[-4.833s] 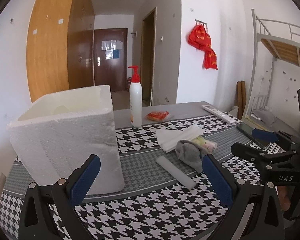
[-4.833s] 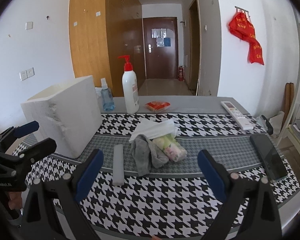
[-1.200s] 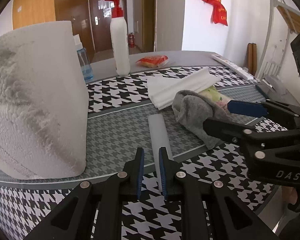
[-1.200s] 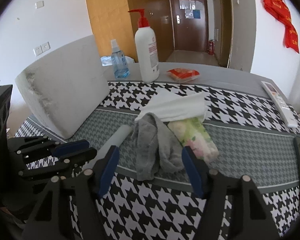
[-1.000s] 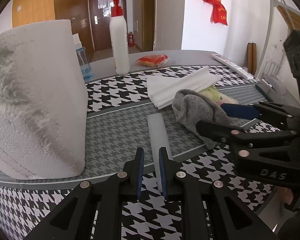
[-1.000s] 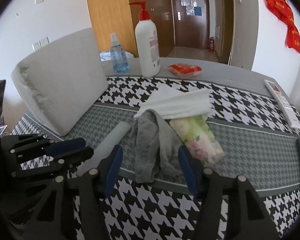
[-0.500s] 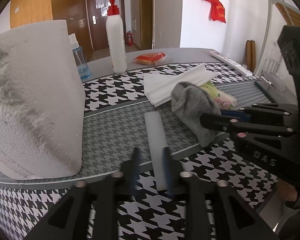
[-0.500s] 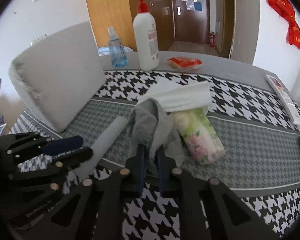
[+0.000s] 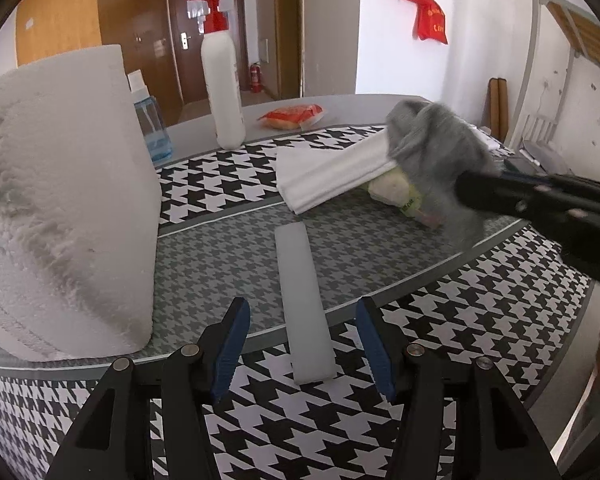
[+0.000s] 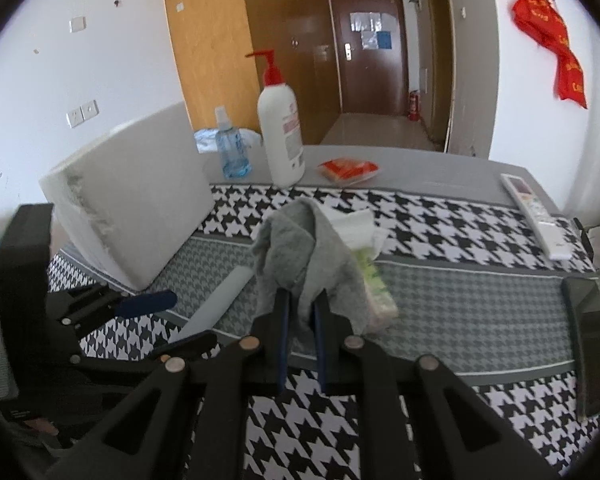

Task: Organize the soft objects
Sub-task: 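Lift the foam strip with left gripper while right gripper lifts the grey sock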

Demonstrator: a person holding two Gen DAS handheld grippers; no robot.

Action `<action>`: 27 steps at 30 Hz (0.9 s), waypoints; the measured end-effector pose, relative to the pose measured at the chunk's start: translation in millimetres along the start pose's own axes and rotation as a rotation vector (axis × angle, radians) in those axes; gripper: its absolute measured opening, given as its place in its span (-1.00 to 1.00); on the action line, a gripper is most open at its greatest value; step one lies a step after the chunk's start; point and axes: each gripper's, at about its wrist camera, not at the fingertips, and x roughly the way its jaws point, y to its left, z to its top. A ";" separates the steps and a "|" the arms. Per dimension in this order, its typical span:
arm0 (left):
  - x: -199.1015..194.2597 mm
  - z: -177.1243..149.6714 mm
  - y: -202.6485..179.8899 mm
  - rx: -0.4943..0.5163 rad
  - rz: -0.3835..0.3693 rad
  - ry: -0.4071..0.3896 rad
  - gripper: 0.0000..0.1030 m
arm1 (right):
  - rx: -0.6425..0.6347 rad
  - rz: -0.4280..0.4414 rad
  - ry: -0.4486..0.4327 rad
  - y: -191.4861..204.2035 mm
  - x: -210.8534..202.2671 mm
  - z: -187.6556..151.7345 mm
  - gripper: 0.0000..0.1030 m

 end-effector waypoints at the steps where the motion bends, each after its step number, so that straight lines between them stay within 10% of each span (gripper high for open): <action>1: 0.5 0.0 -0.6 0.000 0.001 0.005 0.10 | 0.004 -0.002 -0.006 -1.2 -3.0 -0.4 -0.72; 12: 5.8 -1.2 -2.2 -0.003 0.004 0.029 0.06 | 0.033 -0.015 -0.008 -6.2 -12.4 -7.3 -0.72; 27: 9.5 -0.8 -2.5 -0.013 0.006 0.056 -0.54 | 0.046 -0.031 -0.026 -6.3 -21.8 -9.4 -0.72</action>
